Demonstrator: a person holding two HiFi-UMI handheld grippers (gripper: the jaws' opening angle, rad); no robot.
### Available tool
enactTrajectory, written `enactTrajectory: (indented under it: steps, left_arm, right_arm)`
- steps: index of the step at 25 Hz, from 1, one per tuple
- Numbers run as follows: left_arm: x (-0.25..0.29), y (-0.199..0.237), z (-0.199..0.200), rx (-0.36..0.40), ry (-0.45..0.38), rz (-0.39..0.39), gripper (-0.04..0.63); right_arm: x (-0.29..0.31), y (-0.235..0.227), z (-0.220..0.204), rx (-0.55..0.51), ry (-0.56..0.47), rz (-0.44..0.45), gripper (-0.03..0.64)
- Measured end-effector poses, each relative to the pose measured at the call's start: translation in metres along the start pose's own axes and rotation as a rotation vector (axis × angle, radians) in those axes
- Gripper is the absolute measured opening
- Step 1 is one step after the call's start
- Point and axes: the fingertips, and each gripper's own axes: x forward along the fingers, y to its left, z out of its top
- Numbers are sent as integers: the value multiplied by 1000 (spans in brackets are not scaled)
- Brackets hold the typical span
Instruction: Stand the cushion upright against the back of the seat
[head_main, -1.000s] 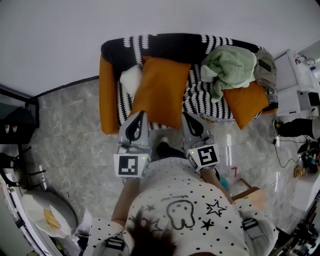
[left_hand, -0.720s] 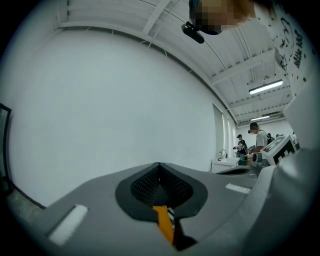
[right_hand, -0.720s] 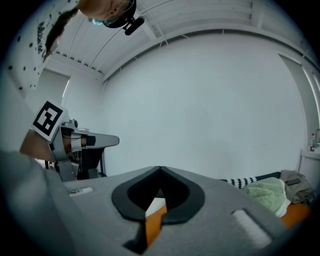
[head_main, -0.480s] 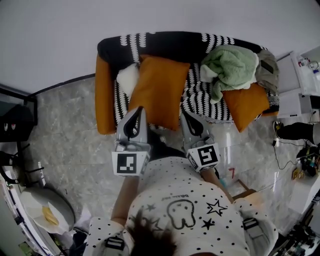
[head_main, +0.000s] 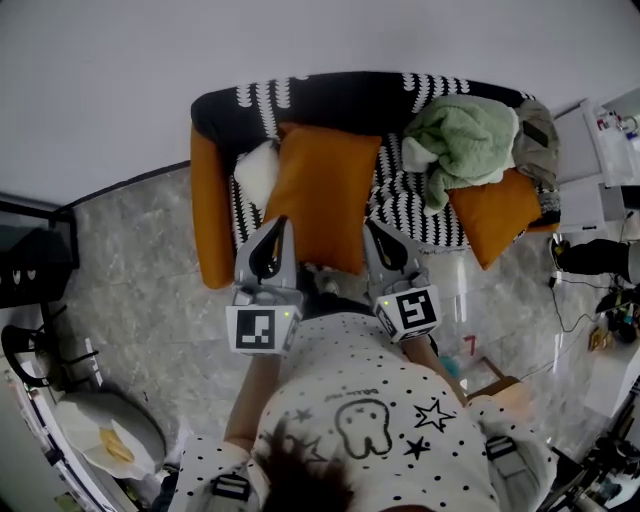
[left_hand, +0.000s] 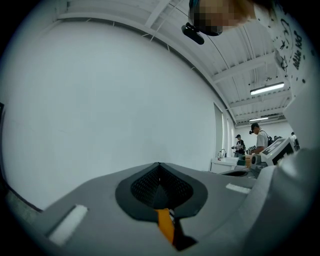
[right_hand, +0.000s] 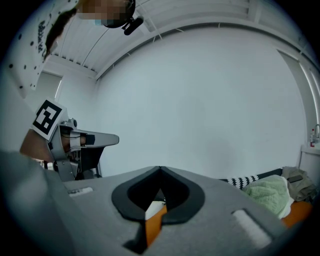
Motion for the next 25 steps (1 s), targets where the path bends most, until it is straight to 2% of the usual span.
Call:
enactTrajectory:
  steps: [12, 18, 25]
  left_arm:
    - [42, 35, 10, -17, -3, -27, -3]
    - [56, 58, 5, -26, 26, -38, -3]
    - [75, 78, 2, -29, 43, -85, -3]
  right_arm:
    - [51, -10, 7, 12, 11, -29, -3]
    - [74, -9, 13, 4, 15, -48, -3]
    - [95, -9, 12, 21, 20, -98, -3]
